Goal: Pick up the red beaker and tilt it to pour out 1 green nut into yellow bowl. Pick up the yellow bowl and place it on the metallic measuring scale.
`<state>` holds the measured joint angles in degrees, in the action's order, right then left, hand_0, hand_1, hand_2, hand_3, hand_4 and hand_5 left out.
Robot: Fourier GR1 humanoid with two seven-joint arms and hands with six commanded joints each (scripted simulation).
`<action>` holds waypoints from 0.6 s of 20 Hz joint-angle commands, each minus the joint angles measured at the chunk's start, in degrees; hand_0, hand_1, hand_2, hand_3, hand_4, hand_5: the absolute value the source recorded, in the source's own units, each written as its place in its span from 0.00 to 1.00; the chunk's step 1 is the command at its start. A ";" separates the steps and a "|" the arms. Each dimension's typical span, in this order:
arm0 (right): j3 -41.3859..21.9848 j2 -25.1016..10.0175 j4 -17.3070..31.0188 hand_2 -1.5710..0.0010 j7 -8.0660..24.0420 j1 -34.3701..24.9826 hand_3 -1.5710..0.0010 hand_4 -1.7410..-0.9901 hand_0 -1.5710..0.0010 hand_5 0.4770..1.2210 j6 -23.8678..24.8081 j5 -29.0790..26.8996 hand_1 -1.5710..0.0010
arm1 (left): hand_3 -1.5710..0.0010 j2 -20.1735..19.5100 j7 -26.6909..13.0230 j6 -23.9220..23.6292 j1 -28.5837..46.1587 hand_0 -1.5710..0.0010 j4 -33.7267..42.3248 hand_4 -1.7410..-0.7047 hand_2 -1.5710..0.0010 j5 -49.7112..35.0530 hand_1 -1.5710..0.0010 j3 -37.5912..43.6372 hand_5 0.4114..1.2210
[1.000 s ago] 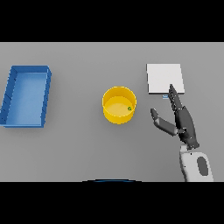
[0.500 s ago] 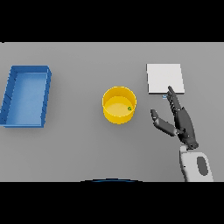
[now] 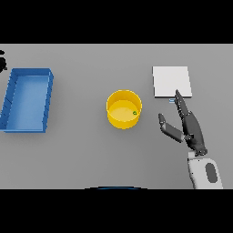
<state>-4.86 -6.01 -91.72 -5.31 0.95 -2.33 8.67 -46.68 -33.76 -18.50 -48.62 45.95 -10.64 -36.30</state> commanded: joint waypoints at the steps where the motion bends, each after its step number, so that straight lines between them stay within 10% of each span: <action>1: 0.21 0.09 -0.14 1.00 0.10 -0.16 1.00 0.54 1.00 0.33 0.14 -0.26 1.00 | 0.16 -0.52 -1.02 -1.67 1.15 0.00 1.96 0.00 0.00 -0.84 0.00 -0.37 0.96; 5: 0.07 0.13 -0.23 1.00 -0.39 -0.02 1.00 0.55 1.00 0.34 0.35 0.04 1.00 | 0.08 -2.74 -0.76 -3.99 4.35 0.00 7.41 0.15 0.00 -3.80 0.00 -2.71 0.68; 8: -0.06 0.02 -0.28 1.00 0.37 -0.46 1.00 0.55 1.00 0.34 0.32 0.20 1.00 | 0.40 -4.09 -1.12 -2.78 6.47 0.00 11.40 0.47 0.00 -5.98 0.00 -3.78 0.49; 10: -0.20 0.35 -0.34 1.00 -0.20 0.05 1.00 0.56 1.00 0.34 0.61 0.37 1.00 | 0.54 -5.38 0.50 -0.17 8.10 0.09 15.27 0.67 0.26 -9.35 0.18 -2.38 0.43; 12: -0.70 1.00 -0.64 1.00 0.39 -0.04 1.00 0.56 1.00 0.34 0.71 0.43 1.00 | 0.70 -6.33 1.14 2.44 8.93 0.37 18.01 0.79 0.52 -11.75 0.47 -1.76 0.38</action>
<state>-5.57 -5.00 -92.34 -4.93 0.93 -1.64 9.10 -52.99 -32.49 -16.05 -39.70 63.98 -22.40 -38.05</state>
